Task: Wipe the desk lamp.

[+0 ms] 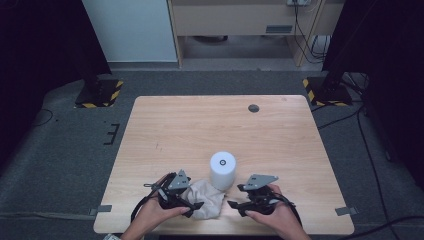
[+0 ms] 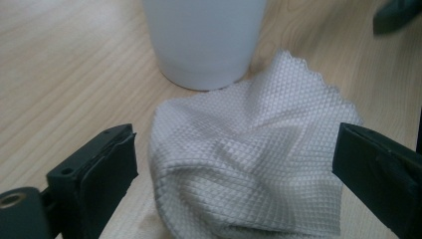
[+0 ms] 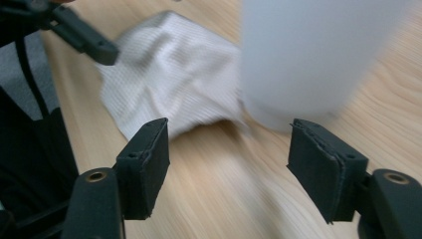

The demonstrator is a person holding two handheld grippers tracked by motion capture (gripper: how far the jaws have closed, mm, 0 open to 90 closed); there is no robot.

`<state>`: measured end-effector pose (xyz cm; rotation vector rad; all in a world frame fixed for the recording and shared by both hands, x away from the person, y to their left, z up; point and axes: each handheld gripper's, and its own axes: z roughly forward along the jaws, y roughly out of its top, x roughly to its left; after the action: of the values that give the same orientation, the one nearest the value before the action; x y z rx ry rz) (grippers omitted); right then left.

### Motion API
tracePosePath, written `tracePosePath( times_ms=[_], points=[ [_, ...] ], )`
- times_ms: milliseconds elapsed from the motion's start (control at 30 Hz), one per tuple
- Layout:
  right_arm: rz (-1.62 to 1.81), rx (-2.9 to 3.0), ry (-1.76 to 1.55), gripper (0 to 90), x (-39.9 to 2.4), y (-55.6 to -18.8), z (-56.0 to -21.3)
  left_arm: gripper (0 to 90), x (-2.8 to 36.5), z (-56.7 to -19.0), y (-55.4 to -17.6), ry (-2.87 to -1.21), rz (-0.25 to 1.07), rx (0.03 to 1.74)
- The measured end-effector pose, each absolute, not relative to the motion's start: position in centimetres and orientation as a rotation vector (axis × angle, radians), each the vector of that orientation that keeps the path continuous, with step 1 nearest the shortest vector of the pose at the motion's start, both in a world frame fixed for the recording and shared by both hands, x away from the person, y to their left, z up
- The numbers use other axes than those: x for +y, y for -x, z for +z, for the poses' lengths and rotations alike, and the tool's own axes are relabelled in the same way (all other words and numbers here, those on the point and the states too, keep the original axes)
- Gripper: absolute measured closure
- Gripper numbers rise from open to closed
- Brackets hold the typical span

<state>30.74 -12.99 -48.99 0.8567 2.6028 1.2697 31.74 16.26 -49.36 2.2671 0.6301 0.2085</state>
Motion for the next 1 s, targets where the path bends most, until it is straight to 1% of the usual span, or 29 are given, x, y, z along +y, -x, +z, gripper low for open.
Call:
tracePosePath(
  times_ms=[100,200,233,300,333,367,400,500,533,633,700,800,1000],
  points=[
    [1.268,2.568,-0.942,27.0,-15.3,-31.3,-49.2,3.3,15.9,-49.9,-31.7,-2.310,0.176,0.625],
    [1.257,2.511,-1.004,20.5,-16.5,-32.0,-49.6,6.5,15.6,-50.3,-31.7,-2.348,0.208,0.630],
    [1.245,2.505,-1.020,19.7,-16.7,-32.3,-49.8,7.9,15.6,-50.4,-31.7,-2.356,0.206,0.629],
    [1.232,2.486,-1.050,19.3,-16.9,-32.8,-50.1,10.4,15.6,-50.5,-31.8,-2.365,0.201,0.629],
    [1.228,2.481,-1.068,19.3,-17.0,-33.0,-50.2,14.8,15.6,-50.6,-31.8,-2.379,0.202,0.628],
    [1.233,2.472,-1.081,19.4,-17.0,-33.2,-50.3,17.2,15.6,-50.7,-31.8,-2.395,0.204,0.629],
    [1.234,2.474,-1.090,19.4,-17.0,-33.3,-50.3,17.6,15.6,-50.8,-31.8,-2.399,0.204,0.634],
    [1.210,2.473,-1.099,19.5,-17.0,-33.5,-50.6,24.6,15.7,-50.7,-31.9,-2.384,0.212,0.636],
    [1.206,2.474,-1.107,19.5,-17.0,-33.6,-50.7,25.4,15.7,-50.6,-31.9,-2.379,0.217,0.637],
    [1.204,2.468,-1.118,19.9,-17.1,-33.6,-50.7,25.2,15.8,-50.1,-32.0,-2.316,0.237,0.646],
    [1.205,2.463,-1.126,20.1,-17.2,-33.7,-50.7,21.9,16.2,-49.4,-32.0,-2.266,0.275,0.651],
    [1.204,2.465,-1.127,20.2,-17.4,-33.8,-50.7,19.5,16.7,-48.7,-31.8,-2.206,0.273,0.662],
    [1.197,2.463,-1.121,20.2,-17.4,-33.8,-50.8,12.1,15.5,-49.4,-30.6,-2.280,0.214,0.623]
  ],
)
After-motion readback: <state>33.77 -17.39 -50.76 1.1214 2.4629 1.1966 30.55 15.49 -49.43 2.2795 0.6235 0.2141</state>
